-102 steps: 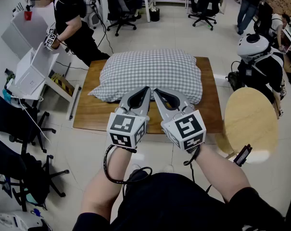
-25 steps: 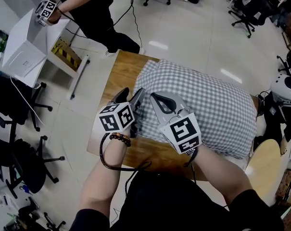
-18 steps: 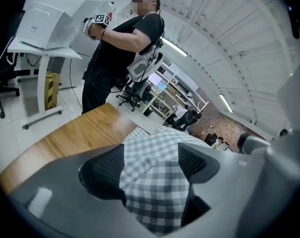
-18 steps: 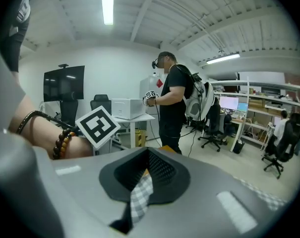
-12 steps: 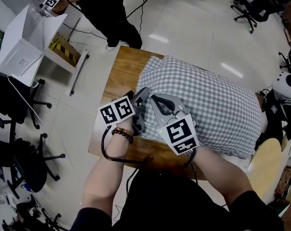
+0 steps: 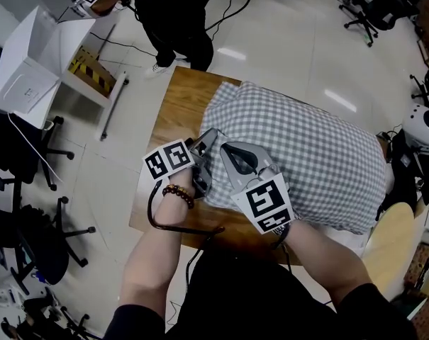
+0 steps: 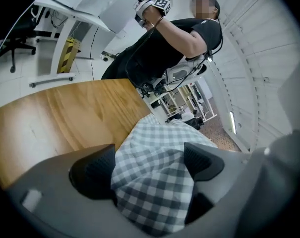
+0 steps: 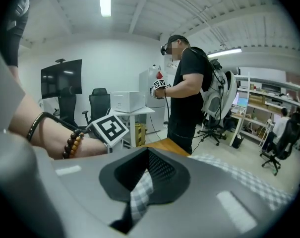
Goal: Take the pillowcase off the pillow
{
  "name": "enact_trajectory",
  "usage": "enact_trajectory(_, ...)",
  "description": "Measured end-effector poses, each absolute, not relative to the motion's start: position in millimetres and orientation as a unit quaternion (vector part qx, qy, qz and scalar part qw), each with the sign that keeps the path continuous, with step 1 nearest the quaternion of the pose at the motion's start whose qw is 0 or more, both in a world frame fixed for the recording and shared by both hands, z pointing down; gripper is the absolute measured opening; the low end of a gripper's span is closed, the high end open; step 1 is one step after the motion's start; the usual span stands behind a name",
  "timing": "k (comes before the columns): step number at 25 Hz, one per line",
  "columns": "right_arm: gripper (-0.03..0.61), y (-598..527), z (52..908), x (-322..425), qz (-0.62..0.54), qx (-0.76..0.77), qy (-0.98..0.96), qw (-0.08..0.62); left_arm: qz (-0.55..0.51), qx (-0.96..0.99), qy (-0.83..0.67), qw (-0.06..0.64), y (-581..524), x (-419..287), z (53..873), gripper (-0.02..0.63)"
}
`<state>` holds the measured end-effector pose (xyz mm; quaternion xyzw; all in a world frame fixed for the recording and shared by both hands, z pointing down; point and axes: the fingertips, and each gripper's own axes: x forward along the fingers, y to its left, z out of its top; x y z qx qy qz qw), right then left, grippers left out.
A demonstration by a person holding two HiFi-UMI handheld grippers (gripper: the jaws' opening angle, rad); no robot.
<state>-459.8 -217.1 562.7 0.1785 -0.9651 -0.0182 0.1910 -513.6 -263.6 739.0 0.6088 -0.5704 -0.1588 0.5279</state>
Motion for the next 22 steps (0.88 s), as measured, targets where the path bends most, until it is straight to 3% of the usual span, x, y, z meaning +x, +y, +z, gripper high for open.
enact_trajectory(7, 0.002, -219, 567, -446, -0.014, 0.179, -0.966, 0.186, -0.196, 0.618, -0.498, 0.576, -266, -478, 754, 0.421)
enact_trajectory(11, 0.002, -222, 564, -451, -0.010, 0.180, -0.965, 0.190, -0.180, 0.651, -0.483, 0.557, -267, -474, 732, 0.200)
enact_trajectory(16, 0.002, -220, 562, -446, -0.007, 0.183, -0.965, 0.189, -0.136, 0.686, -0.496, 0.515, -264, -465, 712, 0.024)
enact_trajectory(22, 0.002, -221, 559, -439, -0.007, 0.188, -0.965, 0.184, -0.096, 0.705, -0.534, 0.456, -263, -469, 694, 0.009)
